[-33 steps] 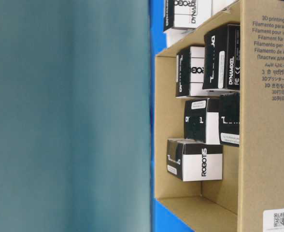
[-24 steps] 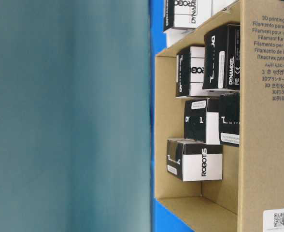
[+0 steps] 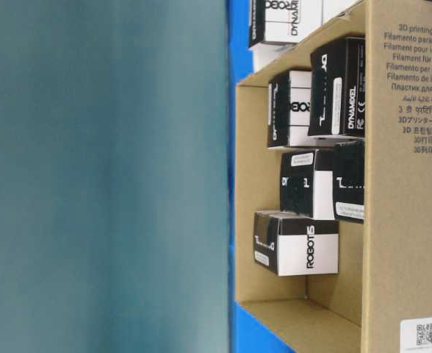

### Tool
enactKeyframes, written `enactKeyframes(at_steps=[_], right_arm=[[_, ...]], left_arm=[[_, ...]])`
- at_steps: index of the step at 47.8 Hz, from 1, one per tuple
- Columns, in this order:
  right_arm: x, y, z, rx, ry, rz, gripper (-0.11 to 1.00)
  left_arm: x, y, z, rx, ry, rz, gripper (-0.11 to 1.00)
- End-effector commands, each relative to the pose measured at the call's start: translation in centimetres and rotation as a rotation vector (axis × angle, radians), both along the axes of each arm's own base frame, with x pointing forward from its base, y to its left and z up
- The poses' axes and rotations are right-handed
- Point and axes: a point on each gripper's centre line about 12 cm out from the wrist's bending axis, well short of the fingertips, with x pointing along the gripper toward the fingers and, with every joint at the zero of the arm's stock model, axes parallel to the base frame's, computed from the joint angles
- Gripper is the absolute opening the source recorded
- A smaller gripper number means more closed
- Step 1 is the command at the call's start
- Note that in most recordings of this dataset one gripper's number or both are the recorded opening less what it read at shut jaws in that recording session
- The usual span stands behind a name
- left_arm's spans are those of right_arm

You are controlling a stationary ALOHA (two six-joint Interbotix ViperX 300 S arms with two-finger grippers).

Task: Pick a box that is randomly placed inside the cardboard box.
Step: 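Move the right gripper over the cardboard box toward the small boxes, then lower the right gripper around a black-and-white DYNAMIXEL box and close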

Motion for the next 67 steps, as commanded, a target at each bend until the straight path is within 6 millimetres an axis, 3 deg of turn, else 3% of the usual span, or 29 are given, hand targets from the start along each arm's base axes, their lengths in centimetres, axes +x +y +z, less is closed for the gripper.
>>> enactKeyframes(at_steps=[1, 17, 28, 37, 43, 50, 55, 58, 67], right_arm=[[2.0, 0.3, 0.0, 0.0, 0.098, 0.015, -0.02], [8.8, 0.4, -2.8, -0.055, 0.474, 0.094, 0.0], [12.6, 0.6, -4.6, -0.107, 0.551, 0.183, 0.03], [14.5, 0.6, -6.9, -0.124, 0.601, 0.219, 0.1], [15.0, 0.4, -7.8, -0.13, 0.612, 0.225, 0.29], [15.1, 0.1, -9.1, -0.134, 0.622, 0.225, 0.72], [15.0, -0.2, -9.6, -0.135, 0.635, 0.22, 0.95], [15.0, -0.4, -9.7, -0.133, 0.632, 0.212, 1.0], [15.2, -0.7, -10.4, -0.136, 0.607, 0.203, 1.0]], left_arm=[[0.3, -0.1, 1.1, 0.001, -0.018, -0.003, -0.07], [0.3, 0.0, 1.3, 0.003, -0.02, -0.002, -0.07], [0.3, 0.0, 1.4, 0.003, -0.021, -0.002, -0.07], [0.4, -0.1, 1.4, 0.004, -0.021, -0.003, -0.07], [0.4, -0.1, 1.5, 0.003, -0.025, -0.003, -0.07], [0.4, -0.1, 1.5, 0.003, -0.026, -0.003, -0.07], [0.3, -0.1, 1.5, 0.003, -0.025, -0.003, -0.07], [0.3, -0.1, 1.6, 0.003, -0.028, -0.003, -0.07], [0.3, -0.1, 1.6, 0.003, -0.026, -0.003, -0.07]])
